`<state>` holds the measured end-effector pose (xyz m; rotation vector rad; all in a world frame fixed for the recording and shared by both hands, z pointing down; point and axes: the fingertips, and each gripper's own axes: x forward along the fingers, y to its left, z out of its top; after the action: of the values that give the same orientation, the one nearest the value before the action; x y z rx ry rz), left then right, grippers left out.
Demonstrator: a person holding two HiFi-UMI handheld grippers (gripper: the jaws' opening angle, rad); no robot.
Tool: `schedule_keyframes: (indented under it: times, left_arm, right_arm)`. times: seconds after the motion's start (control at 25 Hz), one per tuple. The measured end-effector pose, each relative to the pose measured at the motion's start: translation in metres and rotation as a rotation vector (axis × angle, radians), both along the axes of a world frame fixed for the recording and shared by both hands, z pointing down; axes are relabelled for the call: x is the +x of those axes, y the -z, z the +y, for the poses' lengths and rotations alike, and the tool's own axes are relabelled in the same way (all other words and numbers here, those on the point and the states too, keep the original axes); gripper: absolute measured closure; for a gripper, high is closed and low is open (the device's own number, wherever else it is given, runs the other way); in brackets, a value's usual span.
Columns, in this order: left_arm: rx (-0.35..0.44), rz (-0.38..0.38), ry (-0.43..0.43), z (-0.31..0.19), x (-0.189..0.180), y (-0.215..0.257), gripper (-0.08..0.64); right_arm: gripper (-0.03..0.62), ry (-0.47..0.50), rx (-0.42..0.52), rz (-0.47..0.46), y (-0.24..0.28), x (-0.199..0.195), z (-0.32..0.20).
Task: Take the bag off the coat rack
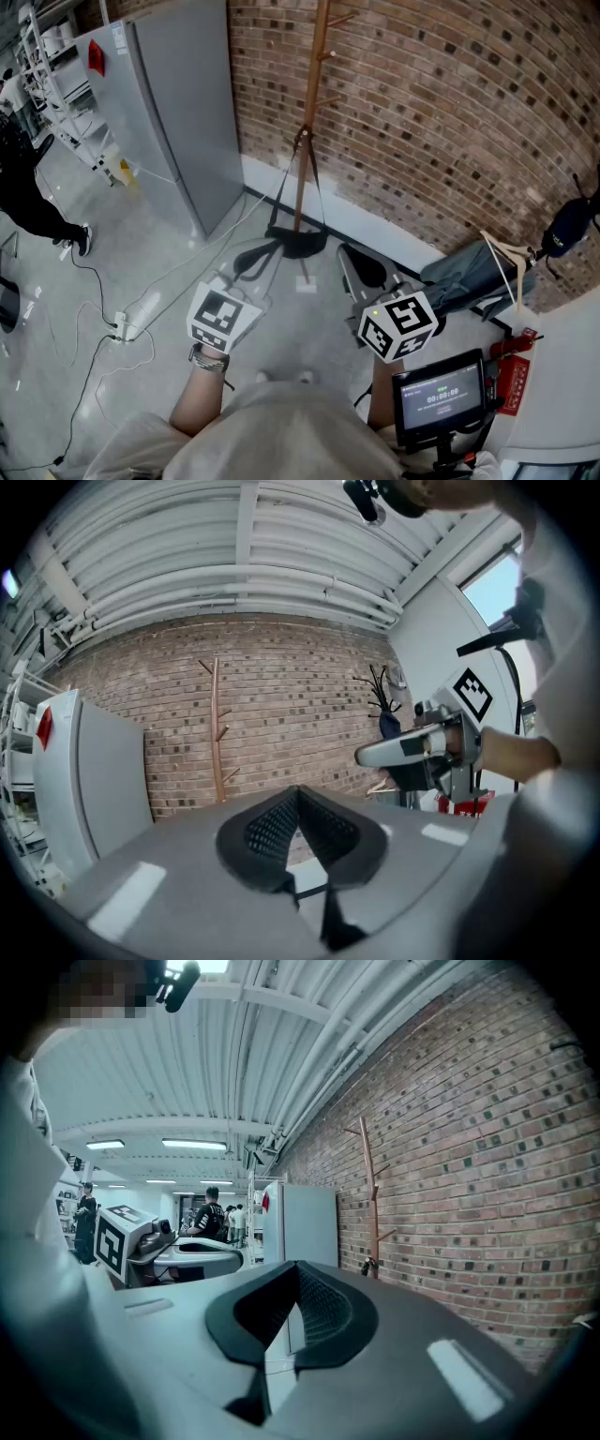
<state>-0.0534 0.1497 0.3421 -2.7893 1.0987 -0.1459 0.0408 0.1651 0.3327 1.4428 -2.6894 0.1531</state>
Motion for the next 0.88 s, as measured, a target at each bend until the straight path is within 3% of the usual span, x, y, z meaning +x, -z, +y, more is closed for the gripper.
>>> schedule_keyframes:
  times: [0.2,0.88]
  left_arm:
    - [-0.002,-0.007,-0.01,-0.008,0.008,-0.001,0.56]
    - [-0.004,-0.006,0.092,-0.035,0.043,-0.011,0.56]
  right_arm:
    - [0.591,0.002,0.005,-0.055,0.003,0.007,-0.009]
    - [0.59,0.073,-0.005,-0.012,-0.009,0.052,-0.038]
